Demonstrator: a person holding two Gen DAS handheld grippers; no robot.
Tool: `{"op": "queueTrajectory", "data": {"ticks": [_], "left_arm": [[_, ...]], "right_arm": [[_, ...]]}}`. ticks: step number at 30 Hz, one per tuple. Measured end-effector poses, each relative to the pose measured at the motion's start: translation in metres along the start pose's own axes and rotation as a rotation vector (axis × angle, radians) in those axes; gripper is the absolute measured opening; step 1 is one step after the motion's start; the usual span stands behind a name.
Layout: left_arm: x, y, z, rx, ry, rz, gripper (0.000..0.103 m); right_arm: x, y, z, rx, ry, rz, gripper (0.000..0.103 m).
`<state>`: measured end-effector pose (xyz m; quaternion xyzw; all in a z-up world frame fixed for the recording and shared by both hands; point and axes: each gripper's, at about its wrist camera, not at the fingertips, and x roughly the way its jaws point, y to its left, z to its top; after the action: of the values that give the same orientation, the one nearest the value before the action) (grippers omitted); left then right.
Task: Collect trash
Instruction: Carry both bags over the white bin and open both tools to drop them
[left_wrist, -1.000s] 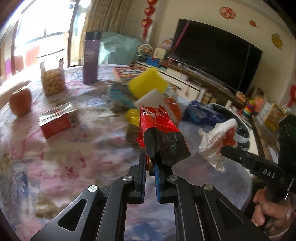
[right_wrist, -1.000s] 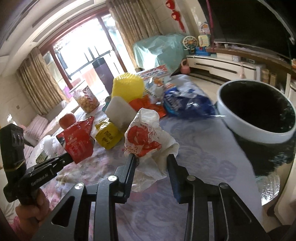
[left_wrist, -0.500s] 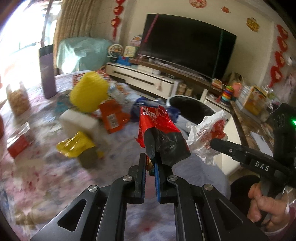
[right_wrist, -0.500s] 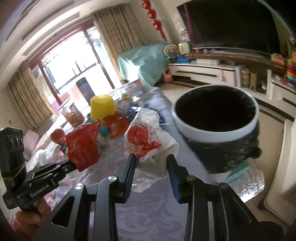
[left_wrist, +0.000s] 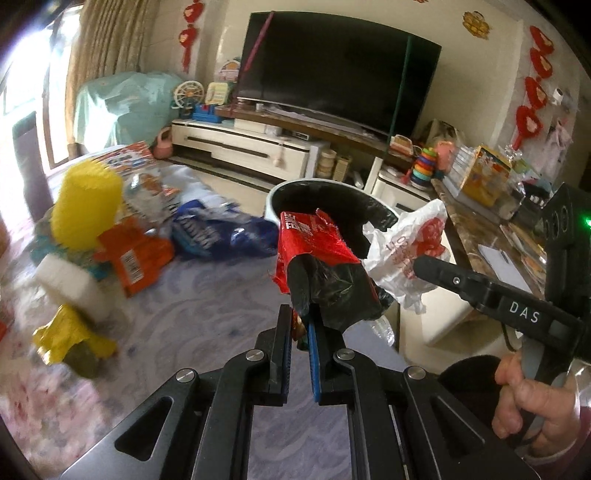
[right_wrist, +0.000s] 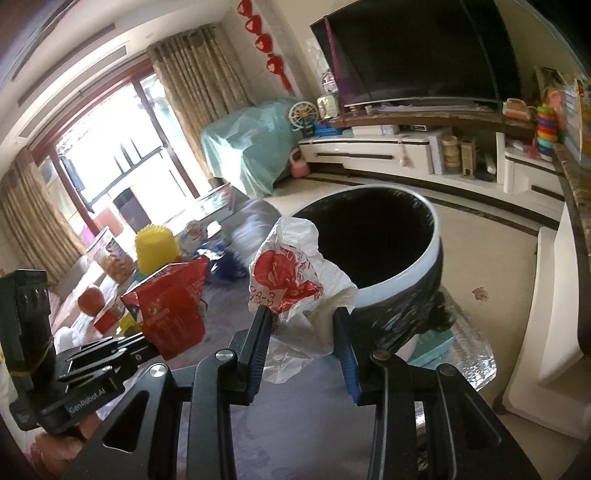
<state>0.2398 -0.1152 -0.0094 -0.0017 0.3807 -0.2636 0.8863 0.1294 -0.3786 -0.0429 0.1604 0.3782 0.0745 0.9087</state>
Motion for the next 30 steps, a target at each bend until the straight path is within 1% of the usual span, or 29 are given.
{"op": "queueTrajectory", "data": {"ticks": [3, 12, 18, 24, 30], "left_arm": [[0.009, -0.003, 0.012, 0.019, 0.003, 0.002, 0.007], [0.051, -0.024, 0.050, 0.063, 0.028, 0.034, 0.007], [0.078, -0.039, 0.076, 0.082, 0.031, 0.046, 0.007], [0.098, -0.048, 0.089, 0.098, 0.040, 0.058, 0.007], [0.114, -0.053, 0.092, 0.102, 0.059, 0.061, 0.007]], "right_arm": [[-0.001, -0.009, 0.006, 0.008, -0.010, -0.013, 0.035], [0.012, -0.039, 0.043, 0.041, -0.036, -0.037, 0.035], [0.025, -0.048, 0.061, 0.034, -0.022, -0.044, 0.035], [0.036, -0.061, 0.072, 0.049, -0.002, -0.037, 0.035], [0.046, -0.069, 0.077, 0.060, 0.020, -0.032, 0.035]]}}
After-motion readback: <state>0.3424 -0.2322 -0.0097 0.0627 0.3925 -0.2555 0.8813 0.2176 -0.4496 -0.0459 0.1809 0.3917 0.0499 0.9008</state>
